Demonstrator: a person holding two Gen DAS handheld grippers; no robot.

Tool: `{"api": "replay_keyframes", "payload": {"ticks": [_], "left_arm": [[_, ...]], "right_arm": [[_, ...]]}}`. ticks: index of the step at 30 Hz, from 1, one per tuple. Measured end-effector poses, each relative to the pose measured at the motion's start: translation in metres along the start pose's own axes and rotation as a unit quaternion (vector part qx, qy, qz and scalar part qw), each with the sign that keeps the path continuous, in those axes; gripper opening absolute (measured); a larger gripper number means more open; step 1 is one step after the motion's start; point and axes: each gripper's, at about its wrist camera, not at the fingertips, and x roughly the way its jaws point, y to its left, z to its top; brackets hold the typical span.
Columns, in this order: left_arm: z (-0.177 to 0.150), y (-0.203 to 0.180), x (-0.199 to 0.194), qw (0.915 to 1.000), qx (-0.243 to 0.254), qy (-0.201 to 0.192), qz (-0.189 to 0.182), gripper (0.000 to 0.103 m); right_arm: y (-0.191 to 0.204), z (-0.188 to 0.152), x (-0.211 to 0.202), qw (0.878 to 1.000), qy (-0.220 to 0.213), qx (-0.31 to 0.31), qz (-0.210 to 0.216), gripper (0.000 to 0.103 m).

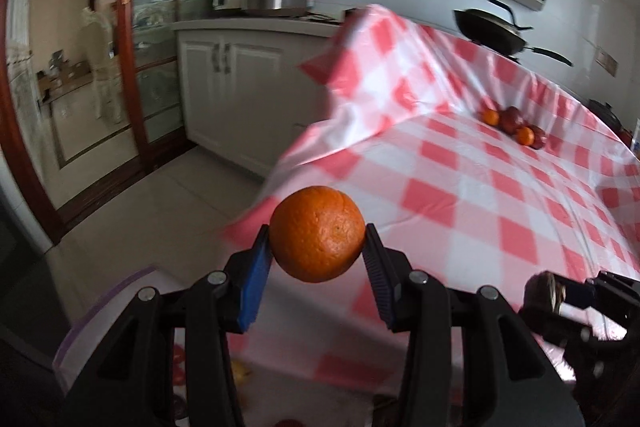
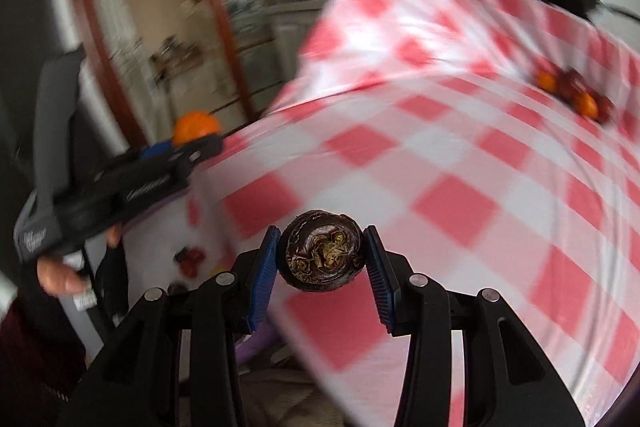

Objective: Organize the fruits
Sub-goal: 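Carry the dark fruit and the orange in both tools over the white box, then open both tools to drop the dark fruit and orange into the box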

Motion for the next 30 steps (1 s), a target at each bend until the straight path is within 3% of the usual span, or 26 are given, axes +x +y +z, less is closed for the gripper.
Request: {"api": "replay_keyframes", "payload": {"ticks": [6,11,15,22,26,30], "left_arm": [[-0.021,0.051,-0.007,0.9986,-0.028,0.018,0.040,0.046],[-0.047,0.095,0.006,0.9938,-0.066,0.058,0.068,0.046],[-0.069,0.130,0.024,0.9852,-0.101,0.106,0.089,0.046],[-0.100,0.144,0.071,0.9704,-0.083,0.190,0.124,0.046],[-0.118,0.154,0.097,0.9596,-0.100,0.234,0.121,0.046],[-0.131,0.160,0.108,0.9546,-0.109,0.246,0.128,0.046]], "right_arm": [[0.068,-0.001,0.023,0.992,0.027,-0.104,0.061,0.043],[0.101,-0.010,0.054,0.982,0.073,-0.138,0.102,0.043],[0.124,-0.027,0.096,0.970,0.134,-0.174,0.104,0.043],[0.151,-0.055,0.165,0.944,0.229,-0.227,0.070,0.043],[0.157,-0.061,0.192,0.933,0.257,-0.247,0.048,0.043],[0.164,-0.068,0.210,0.924,0.271,-0.268,0.031,0.043]]}}
